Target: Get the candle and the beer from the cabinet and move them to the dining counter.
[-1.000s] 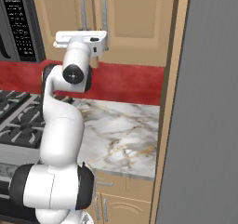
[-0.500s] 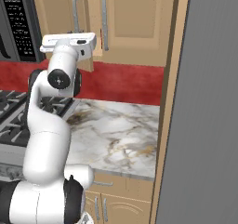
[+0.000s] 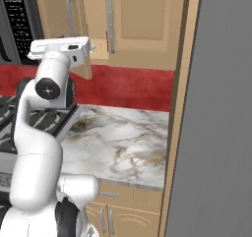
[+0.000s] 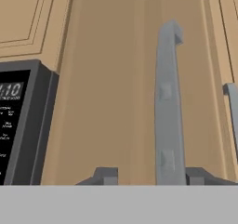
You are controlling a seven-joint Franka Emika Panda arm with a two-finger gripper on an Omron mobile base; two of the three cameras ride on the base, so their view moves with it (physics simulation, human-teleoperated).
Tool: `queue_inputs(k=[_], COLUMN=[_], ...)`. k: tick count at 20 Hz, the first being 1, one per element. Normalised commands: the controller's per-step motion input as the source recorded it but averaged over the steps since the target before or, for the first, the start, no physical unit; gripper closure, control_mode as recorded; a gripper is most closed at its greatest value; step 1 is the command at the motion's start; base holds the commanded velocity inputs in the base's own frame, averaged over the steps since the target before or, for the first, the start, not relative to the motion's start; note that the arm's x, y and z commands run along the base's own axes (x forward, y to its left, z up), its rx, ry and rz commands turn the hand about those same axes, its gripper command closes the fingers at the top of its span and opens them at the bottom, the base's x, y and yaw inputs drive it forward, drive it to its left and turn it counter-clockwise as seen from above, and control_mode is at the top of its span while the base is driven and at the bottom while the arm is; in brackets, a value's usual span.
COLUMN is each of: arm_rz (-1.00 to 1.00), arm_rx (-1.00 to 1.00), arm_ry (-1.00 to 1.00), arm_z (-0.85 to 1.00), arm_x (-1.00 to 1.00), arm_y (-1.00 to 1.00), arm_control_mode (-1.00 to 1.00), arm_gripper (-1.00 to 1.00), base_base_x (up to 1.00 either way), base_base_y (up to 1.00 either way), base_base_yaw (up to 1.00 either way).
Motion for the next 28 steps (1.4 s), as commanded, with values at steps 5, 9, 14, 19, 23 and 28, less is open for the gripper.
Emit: queue_inputs(k=[5, 9, 14, 19, 23, 28], arm_rz=[0.02, 0.02, 0.01, 0.02, 0.01, 0.0], arm_rx=[0.0, 0.0, 0.0, -0.01, -0.03, -0.02], arm_ry=[0.01, 0.03, 0.03, 0.0, 0.02, 0.01], arm_z=[0.0, 0.0, 0.0, 0.0, 0.0, 0.0], arm_x=[-0.19, -0.14, -0.1, -0.2, -0.09, -0.09], arm_y=[0.72, 0.71, 0.72, 0.74, 0.81, 0.77], arm_control_mode=[-1.0, -1.0, -1.0, -1.0, -1.0, -1.0], arm_gripper=[1.0, 1.0, 1.0, 1.0, 1.0, 1.0], base_base_x=[0.0, 0.0, 0.0, 0.0, 0.0, 0.0], base_base_y=[0.0, 0.0, 0.0, 0.0, 0.0, 0.0], base_base_yaw=[0.0, 0.0, 0.0, 0.0, 0.0, 0.0])
